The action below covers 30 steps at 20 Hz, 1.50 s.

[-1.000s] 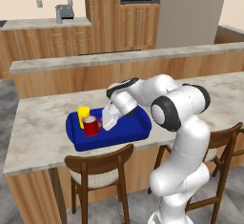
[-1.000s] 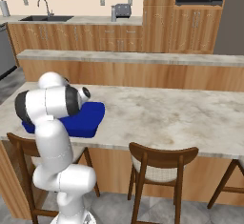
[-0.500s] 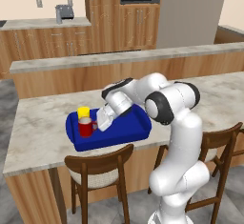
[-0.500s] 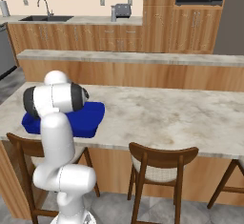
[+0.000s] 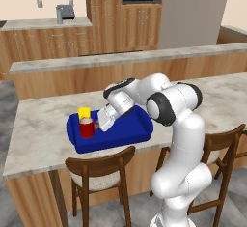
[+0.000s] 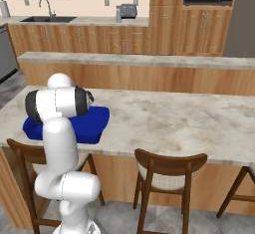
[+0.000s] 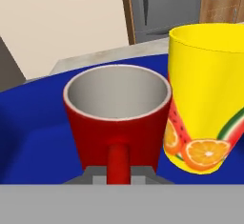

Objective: There is a tray on the dining counter. Grab the cup, mug, and pitcher and place them on the tray. The pitcher may be placed next to the tray if it cannot fit the tray.

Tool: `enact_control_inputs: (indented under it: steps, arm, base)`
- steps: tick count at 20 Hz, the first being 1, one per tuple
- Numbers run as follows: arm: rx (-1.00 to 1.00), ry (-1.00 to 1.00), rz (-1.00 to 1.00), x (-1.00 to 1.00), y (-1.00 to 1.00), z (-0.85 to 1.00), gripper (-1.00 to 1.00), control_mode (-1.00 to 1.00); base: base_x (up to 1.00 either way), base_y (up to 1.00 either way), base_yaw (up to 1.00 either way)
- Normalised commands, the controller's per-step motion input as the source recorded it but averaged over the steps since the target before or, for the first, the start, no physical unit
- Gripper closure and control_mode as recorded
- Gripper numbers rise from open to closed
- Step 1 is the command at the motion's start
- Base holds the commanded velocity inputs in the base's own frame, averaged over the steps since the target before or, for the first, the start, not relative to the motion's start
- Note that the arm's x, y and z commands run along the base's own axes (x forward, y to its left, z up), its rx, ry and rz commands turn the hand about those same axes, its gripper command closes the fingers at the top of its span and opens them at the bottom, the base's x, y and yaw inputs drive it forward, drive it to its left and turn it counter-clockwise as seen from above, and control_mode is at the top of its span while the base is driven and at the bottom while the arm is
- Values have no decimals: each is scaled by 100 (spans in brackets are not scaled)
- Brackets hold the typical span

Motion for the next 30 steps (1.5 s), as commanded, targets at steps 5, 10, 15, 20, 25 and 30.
enact_control_inputs:
  steps: [5,10,15,20,25,30]
  arm:
    - [0,0,0,0,0,0,-100,-100]
    - [0,0,0,0,0,0,-100,-100]
    - [0,0,0,0,0,0,-100,-100]
    - [0,0,0,0,0,0,-100,-100]
    - [0,-3,0,-25,-5,33,-100,-100]
    - [0,-1,-4,-51,-25,68,-100,-100]
  base:
    - [0,0,0]
    - [0,0,0]
    - [0,0,0]
    - [0,0,0]
    - [0,0,0]
    - [0,0,0]
